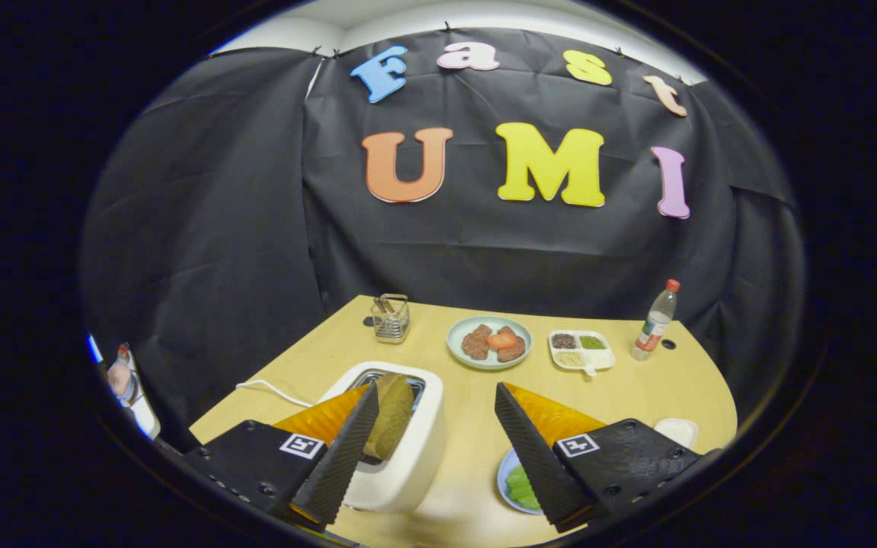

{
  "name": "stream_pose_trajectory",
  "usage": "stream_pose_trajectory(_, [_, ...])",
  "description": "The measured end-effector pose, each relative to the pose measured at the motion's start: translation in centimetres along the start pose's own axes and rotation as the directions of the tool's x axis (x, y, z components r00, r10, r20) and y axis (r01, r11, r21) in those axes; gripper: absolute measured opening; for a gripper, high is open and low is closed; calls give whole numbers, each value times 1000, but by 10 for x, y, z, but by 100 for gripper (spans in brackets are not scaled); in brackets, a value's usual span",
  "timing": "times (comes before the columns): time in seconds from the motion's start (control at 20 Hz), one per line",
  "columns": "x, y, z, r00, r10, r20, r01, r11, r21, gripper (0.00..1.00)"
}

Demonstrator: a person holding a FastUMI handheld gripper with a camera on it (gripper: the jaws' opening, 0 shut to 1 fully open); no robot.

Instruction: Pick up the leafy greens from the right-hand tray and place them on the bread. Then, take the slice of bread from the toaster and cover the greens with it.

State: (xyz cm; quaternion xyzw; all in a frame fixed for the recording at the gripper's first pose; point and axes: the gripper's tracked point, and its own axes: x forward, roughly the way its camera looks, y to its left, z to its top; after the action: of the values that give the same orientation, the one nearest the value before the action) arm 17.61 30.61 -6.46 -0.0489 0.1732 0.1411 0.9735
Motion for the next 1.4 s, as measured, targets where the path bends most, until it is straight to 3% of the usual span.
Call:
stream_pose_trajectory(0.45, [50, 37, -7, 997, 9, -82, -9, 1000, 2, 95])
stream_pose_trajectory(0.65, [62, 32, -21, 992, -25, -123, 27, 999, 19, 73])
stream_pose_trajectory(0.7, [61, 32, -23, 991, -21, -135, 26, 999, 31, 71])
stream_pose_trajectory(0.85, [67, 36, -33, 987, -30, -156, 31, 1000, 6, 28])
stream_pose_trajectory(0.9, [61, 34, -33, 987, -46, -154, 45, 999, -12, 30])
stream_pose_trajectory(0.95, [62, 36, -34, 987, -47, -150, 43, 999, -29, 14])
stream_pose_trajectory(1.05, [57, 36, -29, 988, -60, -141, 53, 997, -54, 13])
stream_pose_trajectory(1.1, [54, 37, -26, 990, -61, -129, 54, 997, -56, 6])
stream_pose_trajectory(1.4, [24, 42, 6, 996, -72, -58, 66, 994, -90, 6])
